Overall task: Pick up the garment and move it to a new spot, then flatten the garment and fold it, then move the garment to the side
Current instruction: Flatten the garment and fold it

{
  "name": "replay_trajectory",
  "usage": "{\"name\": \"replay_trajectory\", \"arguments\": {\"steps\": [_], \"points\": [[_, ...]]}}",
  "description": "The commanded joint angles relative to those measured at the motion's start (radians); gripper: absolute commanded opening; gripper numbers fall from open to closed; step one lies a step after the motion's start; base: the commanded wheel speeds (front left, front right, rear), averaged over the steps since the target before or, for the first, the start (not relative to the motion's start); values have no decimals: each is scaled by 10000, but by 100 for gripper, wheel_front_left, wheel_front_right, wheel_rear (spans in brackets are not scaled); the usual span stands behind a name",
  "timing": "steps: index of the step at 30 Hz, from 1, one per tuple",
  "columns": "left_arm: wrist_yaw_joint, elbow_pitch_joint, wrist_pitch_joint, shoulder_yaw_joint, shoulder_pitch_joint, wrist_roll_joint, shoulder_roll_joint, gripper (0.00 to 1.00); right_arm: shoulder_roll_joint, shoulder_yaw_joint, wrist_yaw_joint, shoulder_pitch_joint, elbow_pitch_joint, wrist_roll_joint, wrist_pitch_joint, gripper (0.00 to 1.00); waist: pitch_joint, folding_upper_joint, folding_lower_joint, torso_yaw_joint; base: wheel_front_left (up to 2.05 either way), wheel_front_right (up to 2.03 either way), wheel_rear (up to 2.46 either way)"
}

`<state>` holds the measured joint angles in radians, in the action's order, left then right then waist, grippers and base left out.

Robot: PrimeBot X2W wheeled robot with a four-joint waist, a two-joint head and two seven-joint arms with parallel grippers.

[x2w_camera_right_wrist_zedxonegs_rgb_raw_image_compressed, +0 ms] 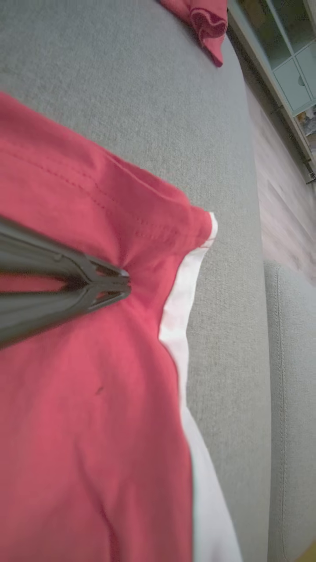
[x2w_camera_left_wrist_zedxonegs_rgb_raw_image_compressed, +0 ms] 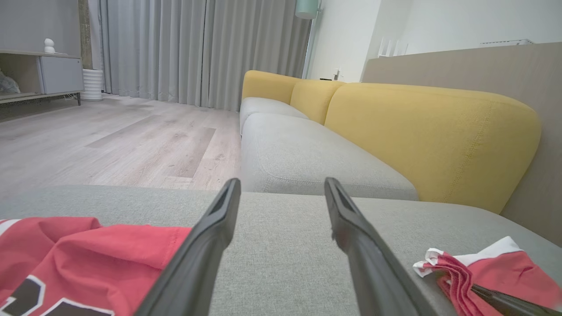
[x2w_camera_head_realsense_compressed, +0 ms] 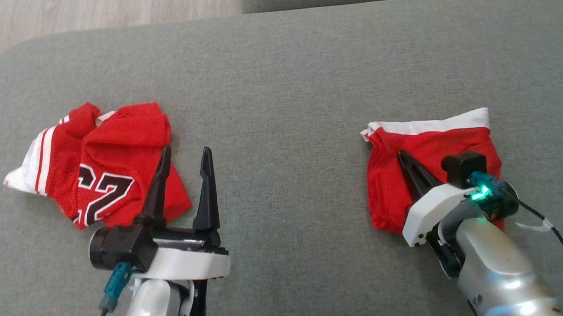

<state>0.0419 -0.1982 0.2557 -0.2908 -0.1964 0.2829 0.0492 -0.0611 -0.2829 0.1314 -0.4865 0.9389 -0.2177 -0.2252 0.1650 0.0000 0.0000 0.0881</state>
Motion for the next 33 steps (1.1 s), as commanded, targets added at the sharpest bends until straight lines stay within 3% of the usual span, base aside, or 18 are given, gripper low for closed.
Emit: {"name": "replay_trajectory", "arguments": {"steps": [1,8,13,19,20,21,22,33], "points": [[-63,282,61,366,-63,-10,11,100,108,-156,-7,-132,-185,-22,-191,0,-129,0,0,-136,0,0,0],[-76,359,61,469,142,-25,11,100,48,766,-7,-49,-1805,553,-359,0,-561,0,0,-626,0,0,0],[-98,374,61,561,388,-4,11,100,-111,2008,-7,936,-3799,1001,-363,0,-983,0,0,-928,0,0,0],[-109,353,61,593,662,47,11,100,-79,2846,-7,2189,-5318,1196,-364,0,-1276,0,0,-1097,0,0,0],[-105,347,61,594,712,59,11,100,-63,2922,-7,2418,-5548,1253,-364,24,-1310,0,0,-1113,0,0,0],[-94,336,61,593,762,69,11,100,-44,2964,-7,2649,-5767,1325,-364,78,-1344,0,0,-1118,0,0,0],[-80,318,61,590,812,72,11,100,-23,3000,-7,2884,-5957,1398,-351,100,-1375,0,0,-1118,0,0,0],[-42,68,61,537,1191,67,11,100,104,2832,-7,4239,-6890,1179,-155,100,-1539,0,0,-1064,0,0,0]]}}
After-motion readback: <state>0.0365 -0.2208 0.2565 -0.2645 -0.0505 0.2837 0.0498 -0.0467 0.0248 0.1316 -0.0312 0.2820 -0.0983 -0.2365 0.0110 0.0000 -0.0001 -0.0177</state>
